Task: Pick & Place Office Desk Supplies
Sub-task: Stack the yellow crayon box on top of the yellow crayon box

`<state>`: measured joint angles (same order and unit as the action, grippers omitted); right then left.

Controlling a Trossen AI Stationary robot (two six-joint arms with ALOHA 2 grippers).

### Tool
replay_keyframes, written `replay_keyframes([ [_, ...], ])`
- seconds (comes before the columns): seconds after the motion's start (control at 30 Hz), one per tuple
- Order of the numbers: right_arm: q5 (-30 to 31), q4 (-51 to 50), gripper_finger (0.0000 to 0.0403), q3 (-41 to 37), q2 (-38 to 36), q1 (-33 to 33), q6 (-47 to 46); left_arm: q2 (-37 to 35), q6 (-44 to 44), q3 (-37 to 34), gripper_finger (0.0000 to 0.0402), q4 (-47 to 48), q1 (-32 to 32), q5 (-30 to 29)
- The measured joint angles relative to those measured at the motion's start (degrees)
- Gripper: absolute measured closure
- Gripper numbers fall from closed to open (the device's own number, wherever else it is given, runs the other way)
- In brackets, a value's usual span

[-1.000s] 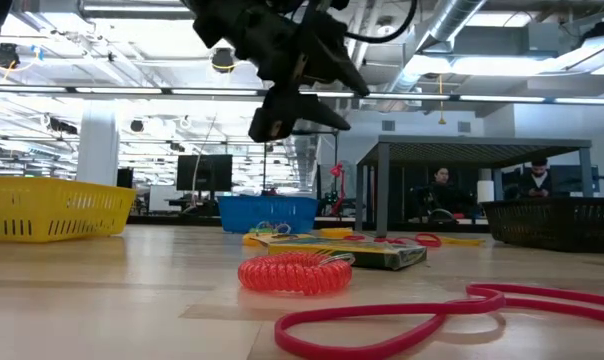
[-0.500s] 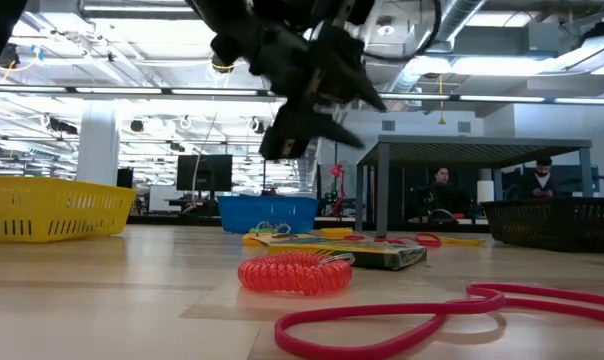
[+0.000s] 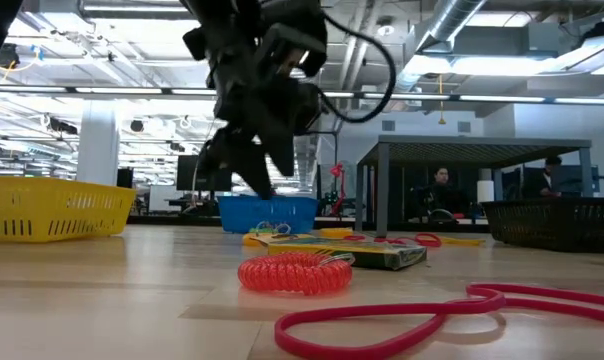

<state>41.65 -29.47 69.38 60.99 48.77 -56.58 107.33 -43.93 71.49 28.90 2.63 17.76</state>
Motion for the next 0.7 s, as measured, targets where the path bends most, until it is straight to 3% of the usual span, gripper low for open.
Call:
replay_keyframes([
  [0.7,0.0,1.4,0.0334,0.0,0.0,0.0,0.2,0.0,-3.1,-6.8,0.0234,-10.2,0.0,-0.2],
])
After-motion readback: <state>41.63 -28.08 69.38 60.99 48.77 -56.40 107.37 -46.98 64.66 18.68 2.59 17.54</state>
